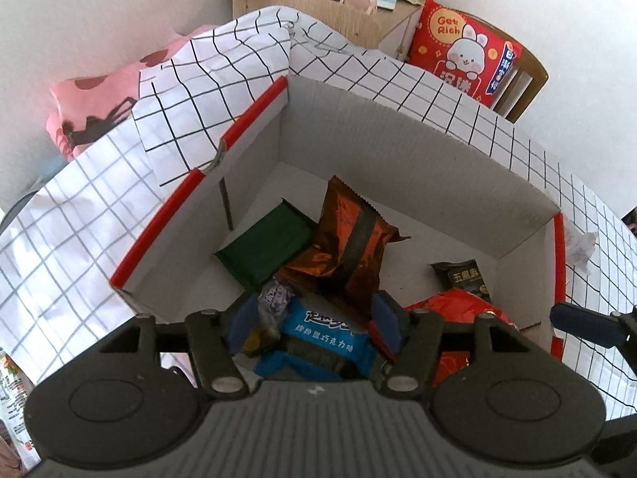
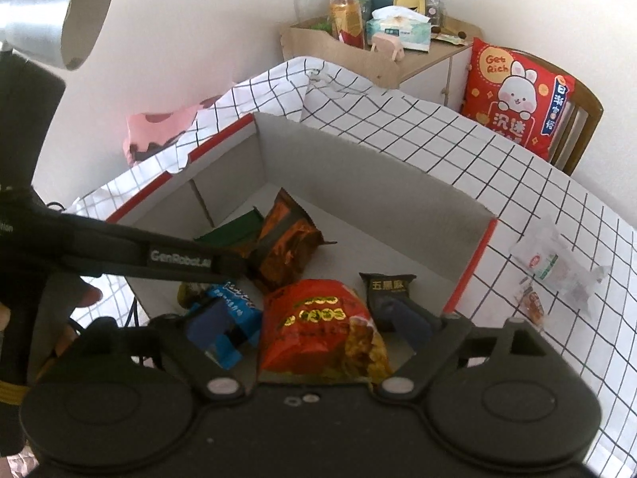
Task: Organize snacks
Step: 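Carry the cake piece and chip bag into the red box and open both tools, then withdraw both tools from the box toward the remaining snacks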
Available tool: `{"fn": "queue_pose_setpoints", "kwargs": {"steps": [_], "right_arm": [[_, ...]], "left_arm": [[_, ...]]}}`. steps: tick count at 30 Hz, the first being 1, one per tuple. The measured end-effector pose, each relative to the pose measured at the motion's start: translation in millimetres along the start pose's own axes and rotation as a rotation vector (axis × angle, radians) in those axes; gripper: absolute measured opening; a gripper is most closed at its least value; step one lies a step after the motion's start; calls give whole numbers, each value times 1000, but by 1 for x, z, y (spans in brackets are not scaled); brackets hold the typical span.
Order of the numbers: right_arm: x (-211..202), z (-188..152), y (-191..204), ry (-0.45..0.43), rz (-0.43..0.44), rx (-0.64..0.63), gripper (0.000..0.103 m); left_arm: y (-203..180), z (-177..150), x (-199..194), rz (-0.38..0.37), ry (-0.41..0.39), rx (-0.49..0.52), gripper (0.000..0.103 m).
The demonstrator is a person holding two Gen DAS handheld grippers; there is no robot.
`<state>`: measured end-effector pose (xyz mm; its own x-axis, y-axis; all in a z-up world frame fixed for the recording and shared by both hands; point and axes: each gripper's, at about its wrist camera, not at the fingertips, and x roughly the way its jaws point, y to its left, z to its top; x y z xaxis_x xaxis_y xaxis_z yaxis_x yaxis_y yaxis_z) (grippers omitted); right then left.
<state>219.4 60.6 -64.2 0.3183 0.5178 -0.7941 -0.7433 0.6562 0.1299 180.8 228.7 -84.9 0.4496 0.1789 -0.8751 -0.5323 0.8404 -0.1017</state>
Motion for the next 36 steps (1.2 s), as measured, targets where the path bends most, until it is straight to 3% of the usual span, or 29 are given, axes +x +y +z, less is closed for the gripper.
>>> {"fn": "queue_pose_setpoints", "kwargs": {"steps": [10, 13, 31, 34, 36], "right_arm": [[-28, -7, -9, -35, 29, 47, 100], [-38, -10, -11, -55, 41, 63, 103], [-112, -51, -61, -140, 35, 157, 103], [-122, -61, -74, -150, 24, 177, 103], [-128, -69, -83, -158, 13, 190, 103]], "left_arm": [[2, -9, -33, -34, -79, -5, 72], [-2, -13, -46, -46, -112, 5, 80], [-60, -45, -92, -167, -202, 117, 88], [-76, -52, -96, -201, -203, 145, 101], [-86, -56, -96, -220, -201, 165, 102]]}}
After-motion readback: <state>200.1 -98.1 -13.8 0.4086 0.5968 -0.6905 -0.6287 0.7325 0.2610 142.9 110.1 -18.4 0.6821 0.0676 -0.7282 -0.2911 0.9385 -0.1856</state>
